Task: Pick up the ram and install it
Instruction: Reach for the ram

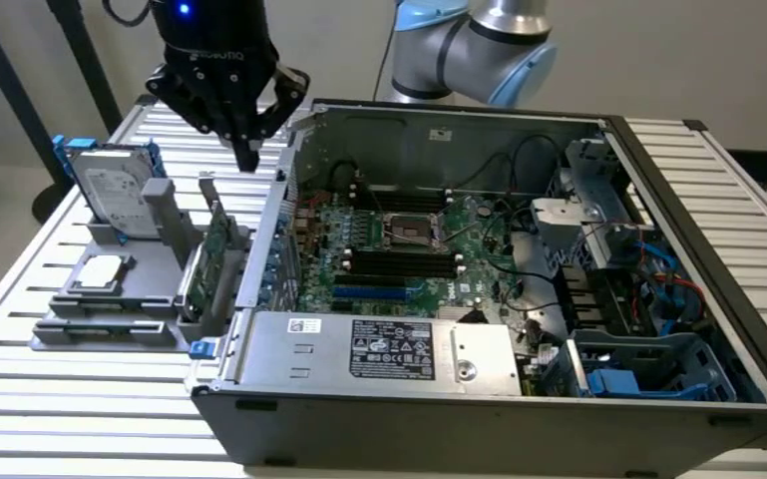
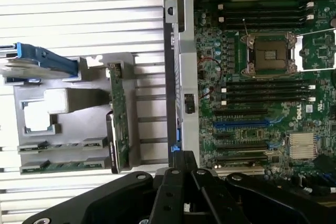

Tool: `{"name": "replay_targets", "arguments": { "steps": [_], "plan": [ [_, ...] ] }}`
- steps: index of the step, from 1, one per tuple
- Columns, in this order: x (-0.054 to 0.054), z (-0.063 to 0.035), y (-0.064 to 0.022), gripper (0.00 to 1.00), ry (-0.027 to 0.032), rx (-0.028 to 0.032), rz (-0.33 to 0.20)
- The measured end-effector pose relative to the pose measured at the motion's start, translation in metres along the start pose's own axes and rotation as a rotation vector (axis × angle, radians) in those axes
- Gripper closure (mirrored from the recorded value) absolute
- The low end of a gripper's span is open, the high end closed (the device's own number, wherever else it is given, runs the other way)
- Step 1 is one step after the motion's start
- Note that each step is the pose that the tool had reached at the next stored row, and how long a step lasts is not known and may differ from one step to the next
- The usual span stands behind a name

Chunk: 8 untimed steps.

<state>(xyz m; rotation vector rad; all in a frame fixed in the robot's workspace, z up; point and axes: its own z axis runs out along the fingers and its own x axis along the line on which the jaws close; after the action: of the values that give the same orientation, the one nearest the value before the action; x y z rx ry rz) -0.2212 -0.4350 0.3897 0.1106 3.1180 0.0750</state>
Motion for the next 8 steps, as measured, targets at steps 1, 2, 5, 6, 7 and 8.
{"name": "replay_targets", "arguments": {
  "steps": [1, 2, 5, 6, 7, 8],
  "plan": [
    [0.004, 0.0, -0.0015, 0.89, 0.0, 0.0, 0.0],
    [0.009, -0.0001, -0.0029, 0.89, 0.0, 0.0, 0.0],
    [0.022, 0.0, -0.0075, 0.89, -0.0001, -0.0001, 0.0],
    [0.027, -0.0001, -0.009, 0.89, 0.0001, 0.0001, 0.0],
    [0.031, -0.0001, -0.0106, 0.89, 0.0, 0.0001, 0.0],
    [0.036, 0.0, -0.0122, 0.89, 0.0, 0.0, 0.0]
  ]
}}
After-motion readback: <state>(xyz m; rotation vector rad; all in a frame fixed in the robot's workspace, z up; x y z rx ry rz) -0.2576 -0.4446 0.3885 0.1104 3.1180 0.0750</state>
